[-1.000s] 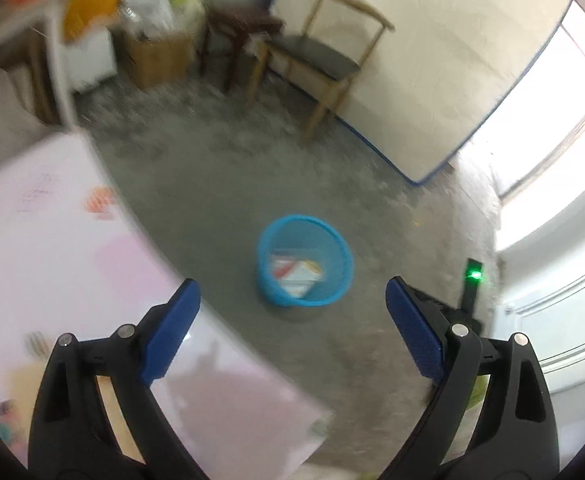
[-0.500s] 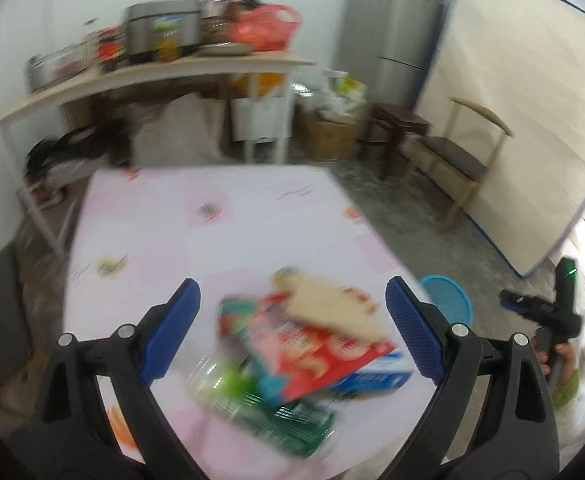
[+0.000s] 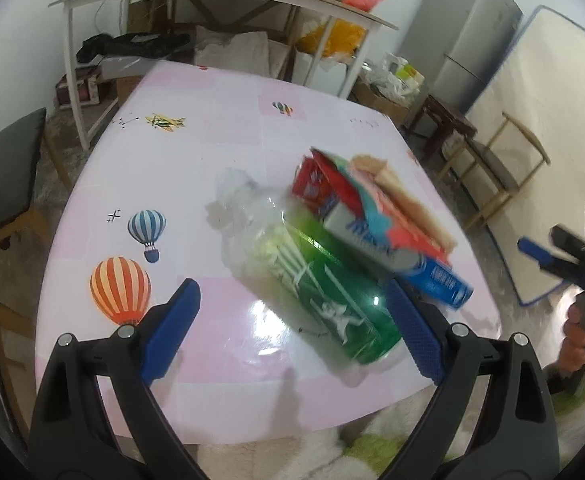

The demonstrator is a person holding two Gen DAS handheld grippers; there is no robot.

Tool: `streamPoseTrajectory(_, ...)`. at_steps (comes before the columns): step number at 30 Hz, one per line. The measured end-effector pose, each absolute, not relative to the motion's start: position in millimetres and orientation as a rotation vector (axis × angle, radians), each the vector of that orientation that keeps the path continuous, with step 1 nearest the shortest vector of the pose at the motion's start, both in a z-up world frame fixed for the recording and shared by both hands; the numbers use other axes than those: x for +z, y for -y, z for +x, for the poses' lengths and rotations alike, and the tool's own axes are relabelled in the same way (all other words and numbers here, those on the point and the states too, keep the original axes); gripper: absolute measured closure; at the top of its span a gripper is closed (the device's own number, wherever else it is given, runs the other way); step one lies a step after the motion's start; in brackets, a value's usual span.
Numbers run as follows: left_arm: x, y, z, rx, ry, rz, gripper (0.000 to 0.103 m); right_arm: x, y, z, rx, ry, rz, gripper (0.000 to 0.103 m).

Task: Collect trash
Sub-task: 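Move both tools back toward the trash pile on the table, then move both tools toward the green plastic bottle on the table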

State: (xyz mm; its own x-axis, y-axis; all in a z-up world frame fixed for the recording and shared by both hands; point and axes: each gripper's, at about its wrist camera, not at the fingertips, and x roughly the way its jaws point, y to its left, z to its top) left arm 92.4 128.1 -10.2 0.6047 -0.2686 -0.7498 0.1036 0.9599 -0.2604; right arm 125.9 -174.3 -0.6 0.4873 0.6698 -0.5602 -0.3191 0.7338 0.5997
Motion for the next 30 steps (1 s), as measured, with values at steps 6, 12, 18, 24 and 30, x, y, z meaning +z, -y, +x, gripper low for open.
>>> streamPoseTrajectory(6, -37.3, -127.7, 91.2, -0.194, -0.904, -0.145, 0.013, -15.2, 126.8, 106.0, 0.721, -0.956, 0.327, 0.013)
streamPoseTrajectory(12, -47.6, -143.3, 90.9, -0.131, -0.917, -0.165, 0.013, -28.2, 83.8, 111.9, 0.724, -0.99, 0.246, 0.013)
streamPoseTrajectory(18, -51.1, -160.9, 87.7, -0.097, -0.914, -0.211, 0.013, -39.5, 49.3, 126.3, 0.684, -1.01, 0.133, 0.013)
streamPoseTrajectory(24, -54.1, -175.4, 89.9, -0.075, -0.921, -0.239, 0.013, -50.5, 31.6, 134.2, 0.726, -1.049, 0.161, 0.013)
streamPoseTrajectory(30, -55.7, -193.6, 93.9, -0.051, -0.915, -0.276, 0.013, -51.8, 6.1, 124.9, 0.871, -1.079, 0.171, 0.013)
